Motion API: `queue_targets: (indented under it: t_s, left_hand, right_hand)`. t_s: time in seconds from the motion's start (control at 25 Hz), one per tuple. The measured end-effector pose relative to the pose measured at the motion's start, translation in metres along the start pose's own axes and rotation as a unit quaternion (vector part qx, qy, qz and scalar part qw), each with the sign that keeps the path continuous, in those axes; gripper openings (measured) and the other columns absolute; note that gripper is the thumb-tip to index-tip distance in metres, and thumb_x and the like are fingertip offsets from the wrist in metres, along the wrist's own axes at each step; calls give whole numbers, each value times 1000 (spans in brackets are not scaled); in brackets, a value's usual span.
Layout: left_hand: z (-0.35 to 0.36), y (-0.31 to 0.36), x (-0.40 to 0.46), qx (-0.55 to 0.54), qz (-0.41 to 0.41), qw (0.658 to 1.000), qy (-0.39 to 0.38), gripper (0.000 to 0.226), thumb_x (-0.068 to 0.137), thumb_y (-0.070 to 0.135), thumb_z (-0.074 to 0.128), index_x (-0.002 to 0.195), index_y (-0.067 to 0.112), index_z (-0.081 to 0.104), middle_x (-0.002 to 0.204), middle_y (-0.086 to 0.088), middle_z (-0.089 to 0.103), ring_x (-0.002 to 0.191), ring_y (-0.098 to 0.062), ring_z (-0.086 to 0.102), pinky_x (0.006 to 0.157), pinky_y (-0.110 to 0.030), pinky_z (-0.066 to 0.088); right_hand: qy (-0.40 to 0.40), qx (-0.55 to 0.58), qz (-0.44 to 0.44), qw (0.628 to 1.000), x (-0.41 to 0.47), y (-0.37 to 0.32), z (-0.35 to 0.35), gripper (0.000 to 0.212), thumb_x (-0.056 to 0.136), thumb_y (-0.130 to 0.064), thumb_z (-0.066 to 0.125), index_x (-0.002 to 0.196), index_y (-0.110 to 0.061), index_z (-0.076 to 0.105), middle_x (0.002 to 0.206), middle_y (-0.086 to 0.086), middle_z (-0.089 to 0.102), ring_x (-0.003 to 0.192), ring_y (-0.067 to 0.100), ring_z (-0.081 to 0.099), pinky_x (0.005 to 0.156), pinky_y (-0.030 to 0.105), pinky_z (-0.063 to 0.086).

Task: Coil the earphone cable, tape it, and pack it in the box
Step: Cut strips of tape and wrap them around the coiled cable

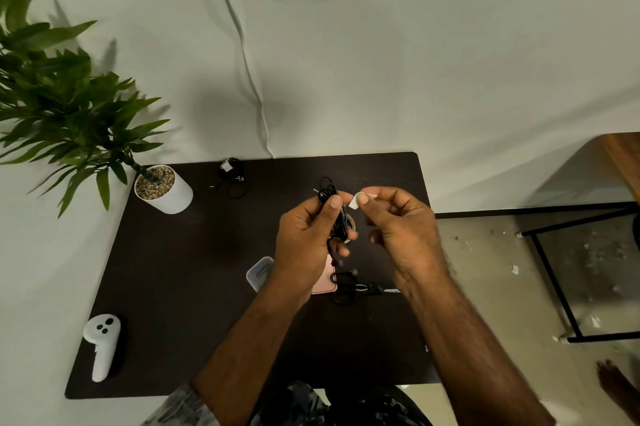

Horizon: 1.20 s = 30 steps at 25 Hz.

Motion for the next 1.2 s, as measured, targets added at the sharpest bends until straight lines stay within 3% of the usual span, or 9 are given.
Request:
queue_targets:
  t_s: [0.24, 0.36, 0.48, 0.76, 0.92, 1.04, 1.12, 1.2]
  left_hand:
    - [7, -1, -3, -72, -17, 997, 1, 25, 95, 32, 62, 109, 17, 77, 87, -5, 74, 71, -18, 69, 52, -27, 56]
    - [6, -1, -2, -101, -19, 994, 19, 30, 93, 34, 62, 112, 15, 76, 94, -12, 75, 70, -18, 68, 52, -27, 56]
    - [7, -2, -1, -124, -14, 992, 21, 29, 93, 34, 63, 114, 18, 76, 92, -12, 73, 71, -17, 68, 54, -31, 58]
    - [12, 1, -3, -137, -6, 990, 29, 25, 92, 27, 63, 112, 19, 77, 94, -7, 78, 67, -15, 69, 47, -24, 55]
    - [10, 1, -4, -124, 5, 991, 46, 26, 90, 29, 65, 112, 22, 76, 87, -5, 78, 63, -15, 69, 48, -24, 57]
    - [5, 0, -2, -105, 17, 993, 58, 30, 91, 32, 66, 116, 19, 77, 98, -10, 78, 73, -23, 72, 52, -28, 60]
    - [5, 2, -2, -99, 15, 994, 54, 29, 93, 30, 65, 115, 15, 77, 104, -10, 79, 80, -27, 74, 53, -29, 60]
    - [6, 4, -3, -104, 10, 994, 35, 25, 96, 27, 63, 113, 16, 76, 102, -8, 79, 80, -25, 74, 54, -30, 61]
  right_hand:
    - [10, 39, 18, 999, -11, 5, 14, 13, 93, -24, 78, 97, -11, 81, 74, -1, 71, 54, 2, 62, 51, 18, 51]
    - [-22, 79, 48, 995, -12, 12, 23, 19, 93, -26, 79, 99, -8, 82, 66, 3, 65, 58, 11, 59, 50, 28, 51]
    - [-33, 137, 78, 987, -15, 16, 31, 17, 92, -23, 79, 93, -7, 80, 61, 1, 58, 56, 14, 54, 45, 26, 46]
    - [-33, 238, 129, 962, -20, 20, 40, 32, 93, -24, 77, 115, -1, 77, 59, -3, 55, 53, 6, 47, 40, 19, 40]
    - [-44, 241, 105, 964, -20, 18, 40, 27, 95, -20, 75, 110, 3, 76, 62, 0, 56, 50, 4, 47, 40, 18, 41]
    - [-62, 213, 55, 974, -22, 10, 39, 27, 94, -19, 75, 107, 5, 75, 80, 13, 67, 58, 8, 59, 44, 18, 47]
    - [-79, 183, 16, 980, -24, 4, 38, 30, 94, -29, 72, 107, -2, 79, 90, 10, 75, 69, 10, 67, 50, 20, 50]
    - [-80, 151, 5, 985, -22, 4, 34, 38, 95, -46, 64, 98, -12, 82, 78, 3, 68, 69, 13, 60, 54, 26, 48]
Point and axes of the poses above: each hand's wrist, its own x-axis towards the middle knuckle, its own z-axis out of the palm, y = z × x, the point moved 8 cm from there along x, towards the middle knuckle
